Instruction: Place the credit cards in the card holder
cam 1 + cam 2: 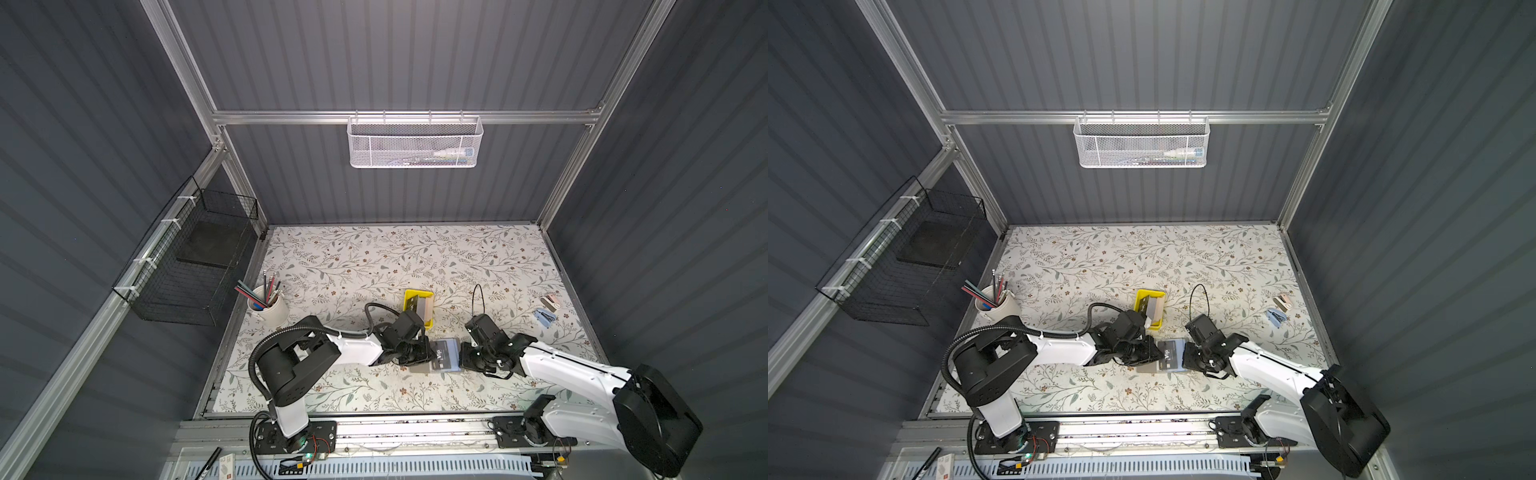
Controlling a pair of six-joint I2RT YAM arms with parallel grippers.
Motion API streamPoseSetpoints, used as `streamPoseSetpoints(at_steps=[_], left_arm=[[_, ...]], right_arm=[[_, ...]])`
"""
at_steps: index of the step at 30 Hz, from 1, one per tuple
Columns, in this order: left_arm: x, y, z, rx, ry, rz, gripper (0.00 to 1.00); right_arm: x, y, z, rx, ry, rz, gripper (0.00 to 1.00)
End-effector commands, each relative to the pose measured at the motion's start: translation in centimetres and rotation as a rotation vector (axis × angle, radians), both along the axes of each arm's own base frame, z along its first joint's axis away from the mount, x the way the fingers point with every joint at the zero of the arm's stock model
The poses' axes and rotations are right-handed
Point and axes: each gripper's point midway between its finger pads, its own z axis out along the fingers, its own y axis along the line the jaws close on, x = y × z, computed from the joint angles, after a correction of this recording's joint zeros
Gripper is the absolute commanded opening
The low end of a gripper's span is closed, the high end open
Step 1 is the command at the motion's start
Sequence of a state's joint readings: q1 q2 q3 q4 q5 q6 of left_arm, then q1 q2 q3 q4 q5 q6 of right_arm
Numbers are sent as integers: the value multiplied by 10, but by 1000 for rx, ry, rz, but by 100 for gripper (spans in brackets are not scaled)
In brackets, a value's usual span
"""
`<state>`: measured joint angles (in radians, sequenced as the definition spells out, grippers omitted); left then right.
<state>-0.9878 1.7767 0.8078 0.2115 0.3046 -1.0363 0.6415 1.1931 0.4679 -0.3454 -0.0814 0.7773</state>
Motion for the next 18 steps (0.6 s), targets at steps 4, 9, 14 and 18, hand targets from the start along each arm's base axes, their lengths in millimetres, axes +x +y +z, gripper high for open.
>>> streamPoseSetpoints(at_steps=[4, 9, 14, 18], left_arm=[[-3, -8, -1, -17, 20, -7, 17], [-6, -14, 1, -45, 39, -26, 17], [-6, -19, 5, -57, 33, -36, 17], [-7, -21, 5, -56, 32, -41, 17]], right_arm=[[-9, -11, -10, -50, 33, 2, 6], [-8, -10, -9, -46, 28, 2, 6], [-8, -10, -9, -46, 30, 2, 5], [-9, -10, -10, -47, 32, 3, 5]])
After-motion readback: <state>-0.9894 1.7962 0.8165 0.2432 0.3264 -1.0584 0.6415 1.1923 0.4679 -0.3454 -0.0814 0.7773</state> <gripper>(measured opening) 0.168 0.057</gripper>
